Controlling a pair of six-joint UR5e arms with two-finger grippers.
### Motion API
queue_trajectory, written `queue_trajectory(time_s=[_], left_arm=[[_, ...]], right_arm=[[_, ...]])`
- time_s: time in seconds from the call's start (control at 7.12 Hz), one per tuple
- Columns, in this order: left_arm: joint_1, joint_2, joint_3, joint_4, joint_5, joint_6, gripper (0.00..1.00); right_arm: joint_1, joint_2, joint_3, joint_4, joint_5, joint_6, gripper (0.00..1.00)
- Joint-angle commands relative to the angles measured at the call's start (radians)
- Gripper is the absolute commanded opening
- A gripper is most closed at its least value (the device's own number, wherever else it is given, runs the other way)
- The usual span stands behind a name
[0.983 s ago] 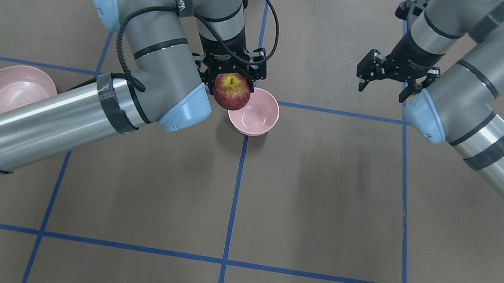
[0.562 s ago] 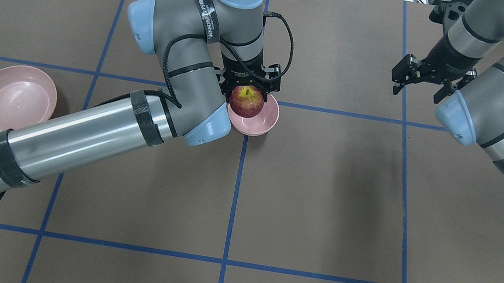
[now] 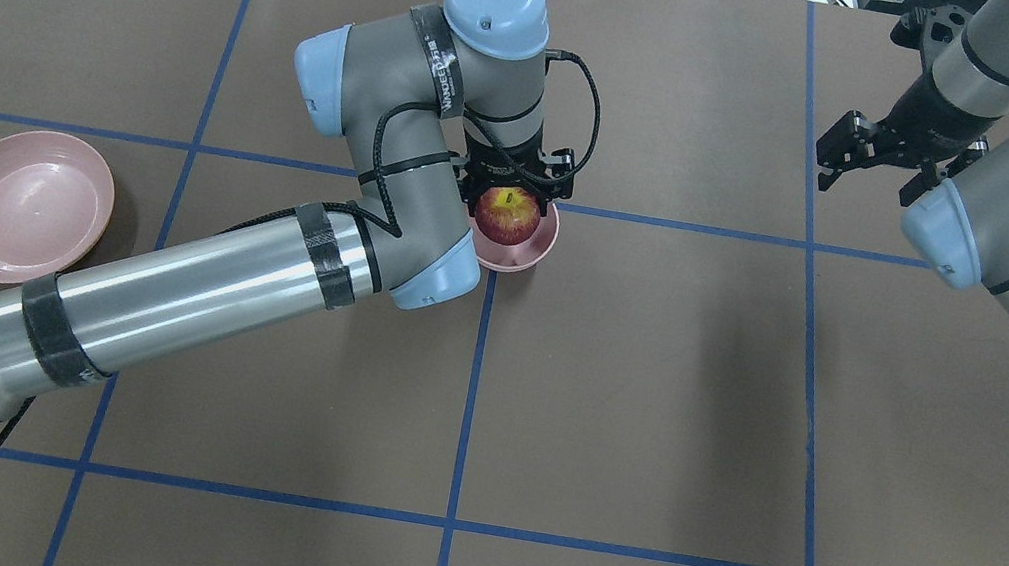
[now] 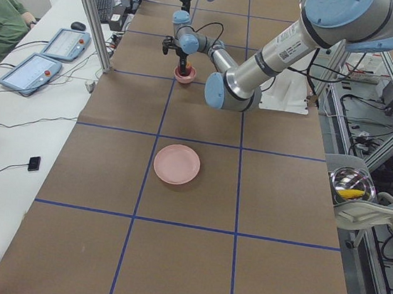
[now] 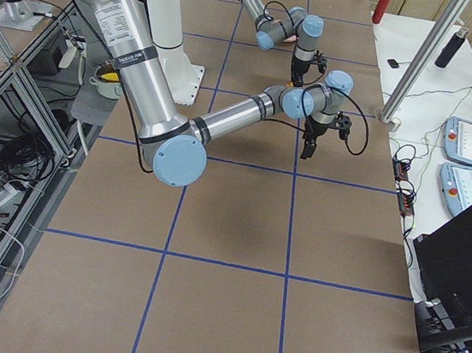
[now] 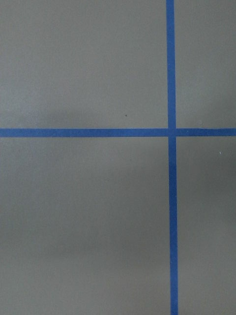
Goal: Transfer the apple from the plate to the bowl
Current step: 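Lower the apple into the pink bowl and open the left gripper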
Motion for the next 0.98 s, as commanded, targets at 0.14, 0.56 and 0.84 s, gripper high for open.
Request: queue_trajectory(time_s=[0.14, 0.56, 0.84], left_arm=[[0.013, 0.001, 0.005, -0.022, 0.040, -0.016, 0.98], [-0.009, 0.045, -0.097, 0.004, 0.032, -0.004, 0.98], [-0.086, 0.129, -0.249, 0.100, -0.038, 0.089, 0.98]], right_arm=[[0.004, 0.000, 0.001, 0.000, 0.002, -0.003, 1.00], [0.027, 0.001, -0.005, 0.001, -0.002, -0.006, 1.00], [0.062, -0.034, -0.003, 0.000, -0.026, -0.088, 1.00]])
